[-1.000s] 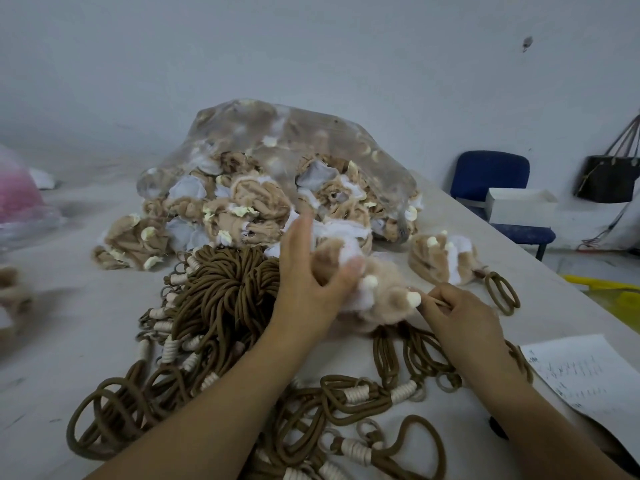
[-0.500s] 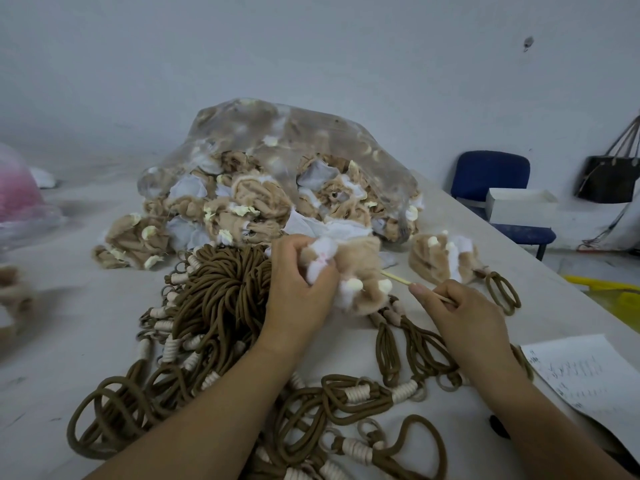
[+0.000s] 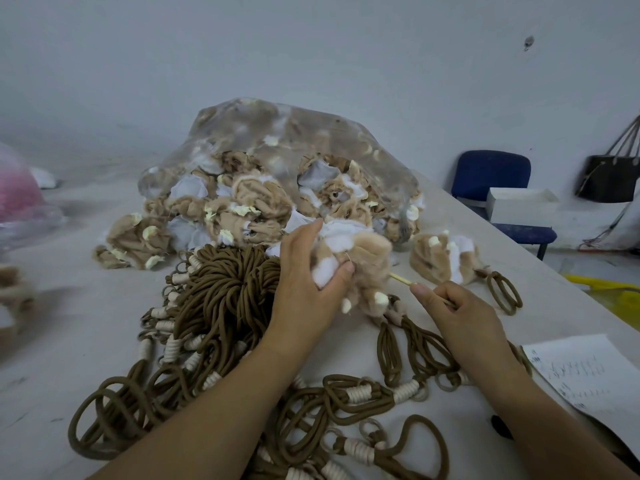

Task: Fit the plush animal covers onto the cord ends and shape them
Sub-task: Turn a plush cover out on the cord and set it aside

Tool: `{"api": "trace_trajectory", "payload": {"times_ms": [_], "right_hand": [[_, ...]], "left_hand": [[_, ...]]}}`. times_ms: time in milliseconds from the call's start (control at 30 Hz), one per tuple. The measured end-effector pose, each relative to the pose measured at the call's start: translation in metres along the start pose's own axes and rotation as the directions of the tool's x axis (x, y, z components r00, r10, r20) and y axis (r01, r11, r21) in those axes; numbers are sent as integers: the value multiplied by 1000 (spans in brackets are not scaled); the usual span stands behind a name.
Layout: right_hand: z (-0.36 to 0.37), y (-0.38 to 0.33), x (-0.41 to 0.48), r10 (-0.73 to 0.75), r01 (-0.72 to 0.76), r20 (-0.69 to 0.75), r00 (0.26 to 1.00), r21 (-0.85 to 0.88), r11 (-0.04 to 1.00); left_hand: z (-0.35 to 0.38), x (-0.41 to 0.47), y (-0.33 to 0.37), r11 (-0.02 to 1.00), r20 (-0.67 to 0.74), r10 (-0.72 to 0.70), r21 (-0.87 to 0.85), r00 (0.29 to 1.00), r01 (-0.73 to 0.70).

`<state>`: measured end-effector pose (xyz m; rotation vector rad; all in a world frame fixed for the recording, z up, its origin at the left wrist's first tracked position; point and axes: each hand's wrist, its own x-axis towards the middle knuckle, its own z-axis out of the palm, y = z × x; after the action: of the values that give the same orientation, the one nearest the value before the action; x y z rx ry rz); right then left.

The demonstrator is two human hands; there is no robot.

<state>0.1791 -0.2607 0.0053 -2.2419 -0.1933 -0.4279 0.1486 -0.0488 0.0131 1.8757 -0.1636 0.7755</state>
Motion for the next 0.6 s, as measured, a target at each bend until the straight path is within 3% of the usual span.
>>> {"api": "trace_trajectory", "payload": {"times_ms": [100, 267, 400, 600], "right_hand": [[0, 0, -1, -4, 4, -2, 1000, 4, 1000], [0, 2, 1, -1, 1, 12, 1000, 22, 1000], [-3, 5, 3, -11, 11, 12, 1000, 17, 1000], [-9, 7, 6, -83, 83, 14, 996, 18, 996]], "left_hand": [[-1, 0, 5, 997, 99, -56, -44, 994, 61], [-4, 0, 6, 983, 4, -116, -145, 993, 116], [-5, 0, 8, 981, -39, -69, -184, 997, 60], [-5, 0, 7, 975, -15, -46, -218, 999, 41]]}}
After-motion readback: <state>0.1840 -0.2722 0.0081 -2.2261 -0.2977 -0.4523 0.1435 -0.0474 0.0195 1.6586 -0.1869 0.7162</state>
